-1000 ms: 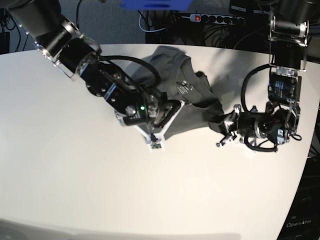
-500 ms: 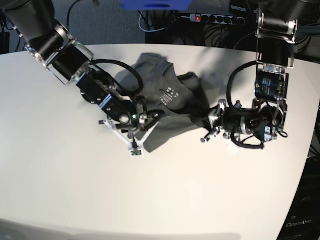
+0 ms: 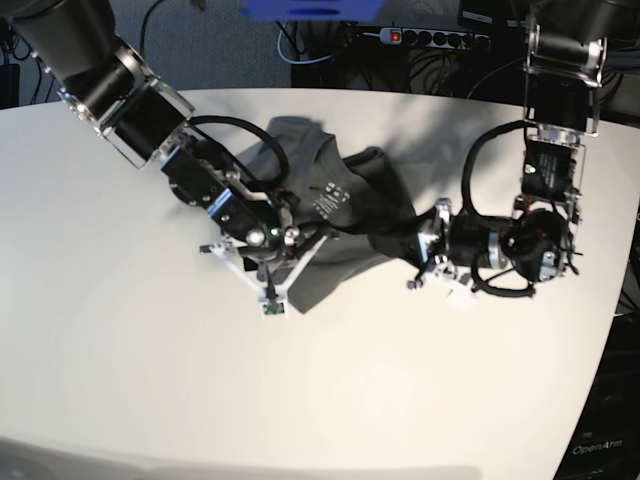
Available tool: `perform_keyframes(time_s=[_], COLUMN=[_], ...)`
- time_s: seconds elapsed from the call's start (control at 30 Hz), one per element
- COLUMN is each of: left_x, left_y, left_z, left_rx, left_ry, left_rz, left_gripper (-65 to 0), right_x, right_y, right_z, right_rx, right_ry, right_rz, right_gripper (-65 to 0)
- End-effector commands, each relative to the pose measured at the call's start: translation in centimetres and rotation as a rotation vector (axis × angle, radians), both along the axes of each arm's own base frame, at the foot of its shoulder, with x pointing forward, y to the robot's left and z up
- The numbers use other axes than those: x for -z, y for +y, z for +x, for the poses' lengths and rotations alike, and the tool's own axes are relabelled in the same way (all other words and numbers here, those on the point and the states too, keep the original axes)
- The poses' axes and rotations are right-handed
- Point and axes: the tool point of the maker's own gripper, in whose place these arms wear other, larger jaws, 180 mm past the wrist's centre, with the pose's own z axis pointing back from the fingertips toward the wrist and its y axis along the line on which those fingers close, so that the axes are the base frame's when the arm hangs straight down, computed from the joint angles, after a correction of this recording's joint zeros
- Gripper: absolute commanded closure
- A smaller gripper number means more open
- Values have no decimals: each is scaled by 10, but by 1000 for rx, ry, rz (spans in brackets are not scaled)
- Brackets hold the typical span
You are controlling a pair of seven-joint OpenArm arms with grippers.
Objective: Fold the T-shirt properly
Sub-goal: 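Move the left gripper onto the bundle edge beside the right gripper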
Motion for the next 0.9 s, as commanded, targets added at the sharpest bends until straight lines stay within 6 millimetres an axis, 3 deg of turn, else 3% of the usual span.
perform_keyframes(time_s=[0.0, 0.23, 0.5, 0.87], left_x=[-17, -30, 33, 67], left_y=[-8, -20, 2, 11], left_z=[4, 3, 0, 0], left_rx=[21, 85, 59, 77], left_ry=[-22, -123, -19, -29], left_rz=[-50, -122, 76, 315], left_gripper=[-19, -18, -18, -18], right_x=[0, 2, 3, 0], right_y=[-2, 8, 8, 7], right_z=[0, -5, -7, -4], right_rx=[13, -21, -21, -16], right_ry=[18, 24, 28, 25], right_rz=[2, 0, 0, 2], right_gripper=[-1, -1, -1, -1])
